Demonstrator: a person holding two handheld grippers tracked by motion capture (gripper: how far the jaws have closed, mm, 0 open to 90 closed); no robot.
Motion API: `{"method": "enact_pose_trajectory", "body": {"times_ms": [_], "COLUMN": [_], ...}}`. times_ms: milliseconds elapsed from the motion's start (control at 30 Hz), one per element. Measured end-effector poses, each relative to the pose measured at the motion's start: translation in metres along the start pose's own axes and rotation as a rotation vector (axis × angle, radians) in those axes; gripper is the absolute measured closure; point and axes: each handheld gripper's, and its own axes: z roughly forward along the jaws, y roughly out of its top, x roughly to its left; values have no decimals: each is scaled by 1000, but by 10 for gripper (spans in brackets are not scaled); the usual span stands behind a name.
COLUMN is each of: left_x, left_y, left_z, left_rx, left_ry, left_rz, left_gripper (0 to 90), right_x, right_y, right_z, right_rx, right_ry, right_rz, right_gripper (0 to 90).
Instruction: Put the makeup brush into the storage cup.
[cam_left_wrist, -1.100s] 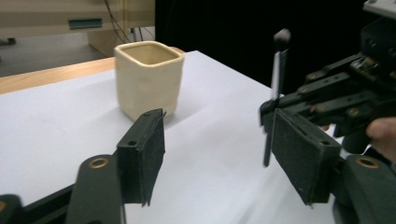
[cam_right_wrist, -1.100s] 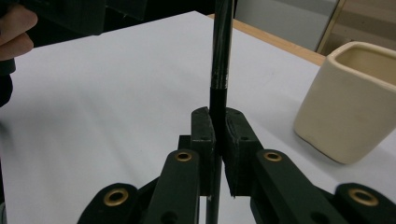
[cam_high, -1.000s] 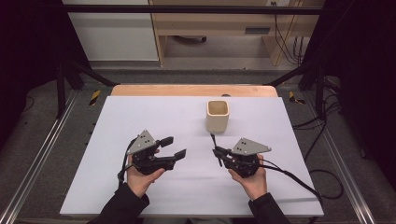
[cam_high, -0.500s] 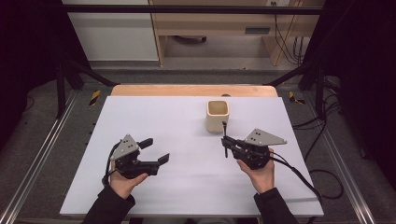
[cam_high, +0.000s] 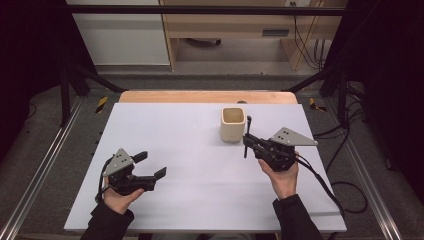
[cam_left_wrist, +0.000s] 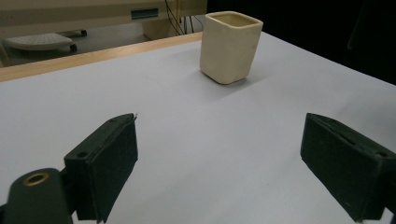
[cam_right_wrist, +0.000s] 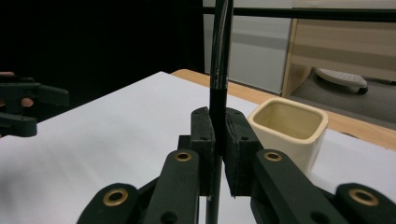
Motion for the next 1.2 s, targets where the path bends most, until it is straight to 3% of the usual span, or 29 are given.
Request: {"method": "enact_pose_trajectory", "body": {"times_ms": [400, 1200], "left_x": [12, 27], "left_y": [-13, -22], "left_z": [-8, -8], "left_rx": [27, 58], "left_ry": [43, 81], "left_rz": [-4, -16], "left_gripper": [92, 75], "right_x": [-8, -33], "right_y": [16, 33], "right_z": [13, 52], "right_rx": [-43, -61], "right_ry": [-44, -140], "right_rz": [10, 59], "right_gripper": [833, 833]}}
